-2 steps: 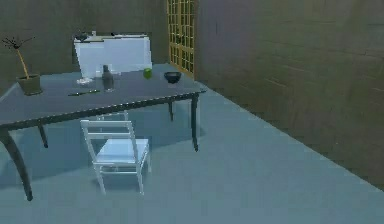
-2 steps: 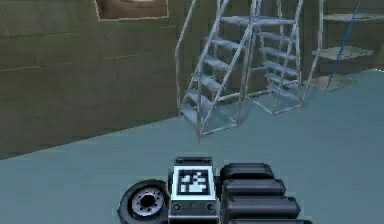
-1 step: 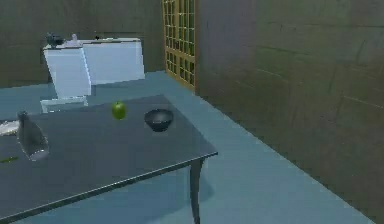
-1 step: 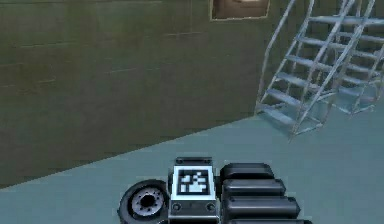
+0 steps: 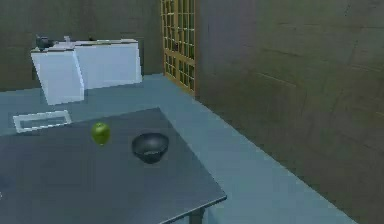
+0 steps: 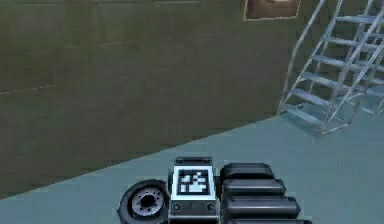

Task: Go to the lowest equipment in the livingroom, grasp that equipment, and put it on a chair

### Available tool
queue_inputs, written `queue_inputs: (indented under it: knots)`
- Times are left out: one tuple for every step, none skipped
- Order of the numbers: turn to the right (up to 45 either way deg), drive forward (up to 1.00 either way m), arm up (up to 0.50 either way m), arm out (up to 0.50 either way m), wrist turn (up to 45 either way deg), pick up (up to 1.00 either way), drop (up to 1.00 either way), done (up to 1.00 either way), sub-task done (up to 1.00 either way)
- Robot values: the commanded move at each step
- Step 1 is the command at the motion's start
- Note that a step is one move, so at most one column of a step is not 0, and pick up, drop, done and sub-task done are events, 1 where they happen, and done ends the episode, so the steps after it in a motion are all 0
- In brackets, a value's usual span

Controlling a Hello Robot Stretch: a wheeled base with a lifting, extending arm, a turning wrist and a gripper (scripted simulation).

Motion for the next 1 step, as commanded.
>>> queue_inputs:
  knots:
    - [-45.0, 0.0, 0.0, 0.0, 0.0, 0.0, 0.0, 0.0, 0.0]
